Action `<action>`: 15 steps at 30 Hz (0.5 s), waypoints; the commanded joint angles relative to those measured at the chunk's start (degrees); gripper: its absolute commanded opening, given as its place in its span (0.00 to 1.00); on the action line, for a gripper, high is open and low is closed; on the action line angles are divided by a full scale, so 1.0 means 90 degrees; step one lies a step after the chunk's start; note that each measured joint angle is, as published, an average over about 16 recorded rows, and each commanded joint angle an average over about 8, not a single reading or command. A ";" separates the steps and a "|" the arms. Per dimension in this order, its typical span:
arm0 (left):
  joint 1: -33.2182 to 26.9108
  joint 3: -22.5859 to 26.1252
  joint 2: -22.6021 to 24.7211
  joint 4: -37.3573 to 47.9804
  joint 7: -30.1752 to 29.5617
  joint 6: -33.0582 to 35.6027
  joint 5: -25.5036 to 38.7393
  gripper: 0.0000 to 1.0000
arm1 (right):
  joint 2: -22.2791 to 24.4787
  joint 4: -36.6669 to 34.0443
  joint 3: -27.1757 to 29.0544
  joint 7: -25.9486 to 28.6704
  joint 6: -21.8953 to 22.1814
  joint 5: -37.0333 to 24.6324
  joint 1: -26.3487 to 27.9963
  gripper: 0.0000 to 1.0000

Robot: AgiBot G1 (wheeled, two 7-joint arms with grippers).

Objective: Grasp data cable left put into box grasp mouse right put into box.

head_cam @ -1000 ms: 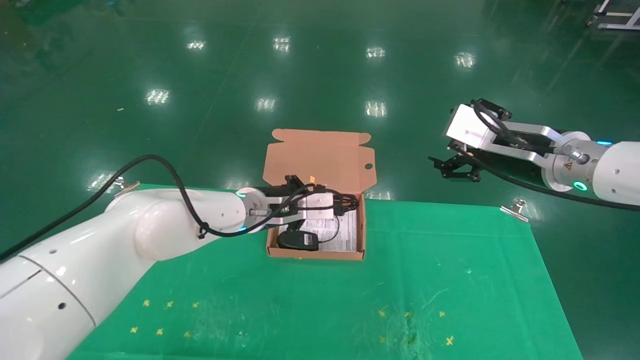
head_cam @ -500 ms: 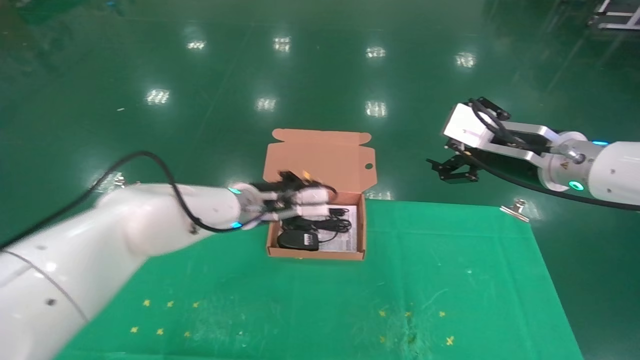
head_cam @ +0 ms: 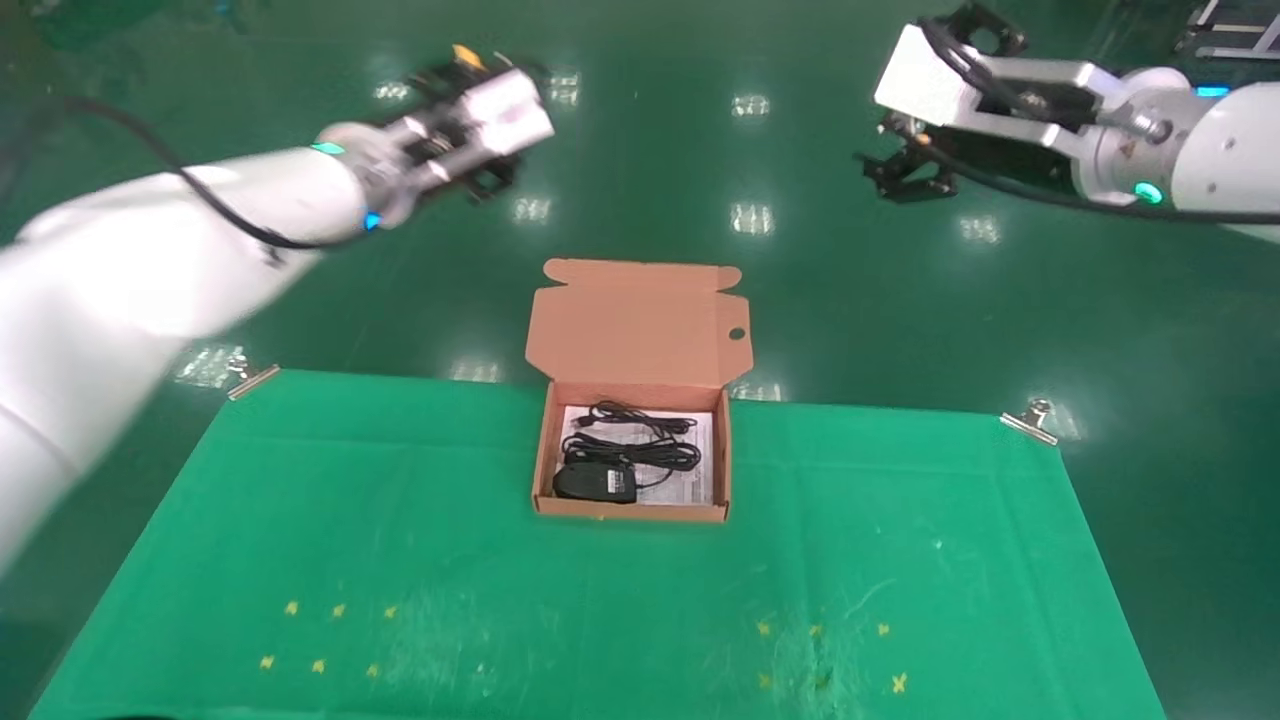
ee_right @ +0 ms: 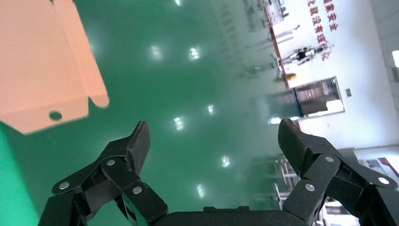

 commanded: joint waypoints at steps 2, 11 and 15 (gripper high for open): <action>0.0177 -0.0224 -0.0212 -0.0190 0.0025 0.0328 -0.0368 1.00 | 0.0022 -0.0012 0.0143 -0.0115 -0.0196 0.0227 -0.0093 1.00; 0.0791 -0.0927 -0.0897 -0.0858 0.0119 0.1436 -0.1525 1.00 | 0.0271 0.0174 0.0810 -0.0302 -0.1058 0.1286 -0.0746 1.00; 0.1061 -0.1237 -0.1198 -0.1152 0.0160 0.1924 -0.2036 1.00 | 0.0381 0.0257 0.1104 -0.0384 -0.1438 0.1753 -0.1033 1.00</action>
